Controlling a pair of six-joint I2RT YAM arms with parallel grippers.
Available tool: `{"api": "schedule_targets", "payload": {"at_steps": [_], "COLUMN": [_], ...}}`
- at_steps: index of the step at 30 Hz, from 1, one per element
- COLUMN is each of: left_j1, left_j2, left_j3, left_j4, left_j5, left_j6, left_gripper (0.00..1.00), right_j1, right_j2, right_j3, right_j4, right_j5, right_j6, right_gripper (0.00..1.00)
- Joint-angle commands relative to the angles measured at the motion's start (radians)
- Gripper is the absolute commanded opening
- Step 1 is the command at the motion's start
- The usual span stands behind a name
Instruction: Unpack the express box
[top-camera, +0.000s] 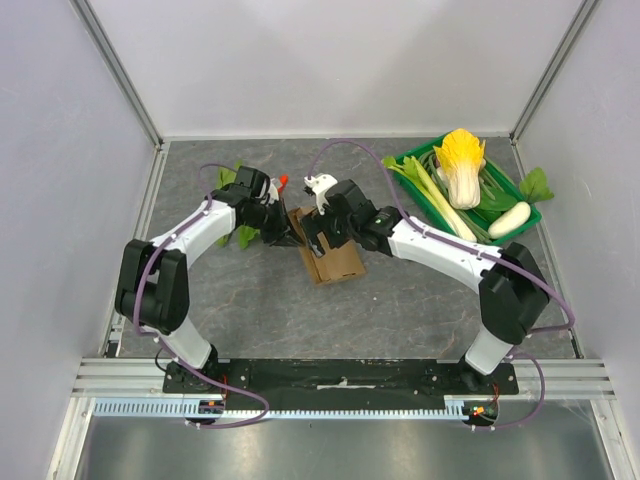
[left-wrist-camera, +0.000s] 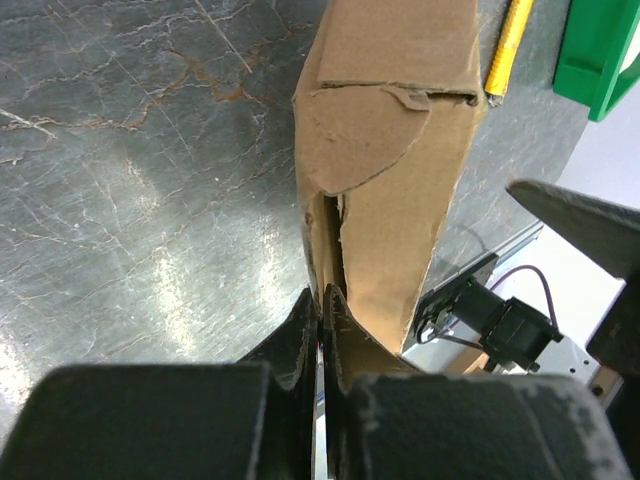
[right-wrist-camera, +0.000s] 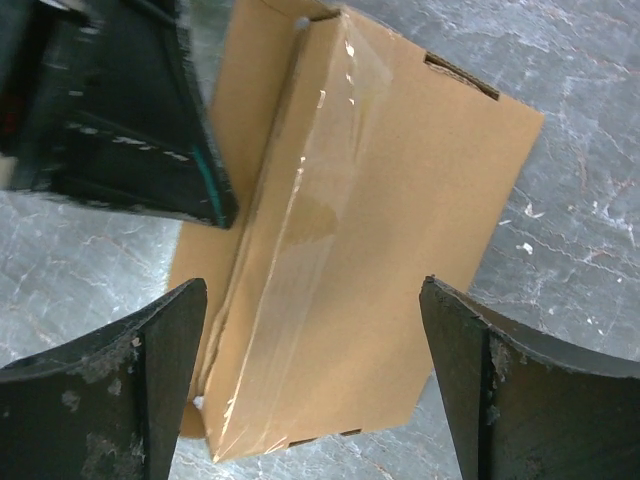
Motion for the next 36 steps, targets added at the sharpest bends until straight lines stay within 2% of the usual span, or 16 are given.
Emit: {"api": "schedule_targets", "payload": {"at_steps": [1, 8, 21, 36], "left_j1": [0.023, 0.060, 0.112, 0.140], "left_j2": [-0.043, -0.052, -0.047, -0.050], "left_j3": [0.085, 0.107, 0.176, 0.164], "left_j4": [-0.078, -0.112, -0.199, -0.259], "left_j5": [0.053, 0.158, 0.305, 0.314], "left_j6": [0.131, 0.176, 0.254, 0.315], "left_gripper": [0.02, 0.02, 0.02, 0.02], "right_j1": [-0.005, -0.017, -0.155, -0.180], "right_j2": [0.028, 0.037, -0.044, -0.110], "right_j3": [-0.001, -0.020, -0.113, -0.049], "right_j4": [0.020, -0.003, 0.000, 0.003], "right_j5": [0.085, 0.157, 0.202, 0.217], "right_j6": [0.045, 0.088, 0.207, 0.223], "right_gripper": [0.92, 0.85, 0.83, 0.80]}}
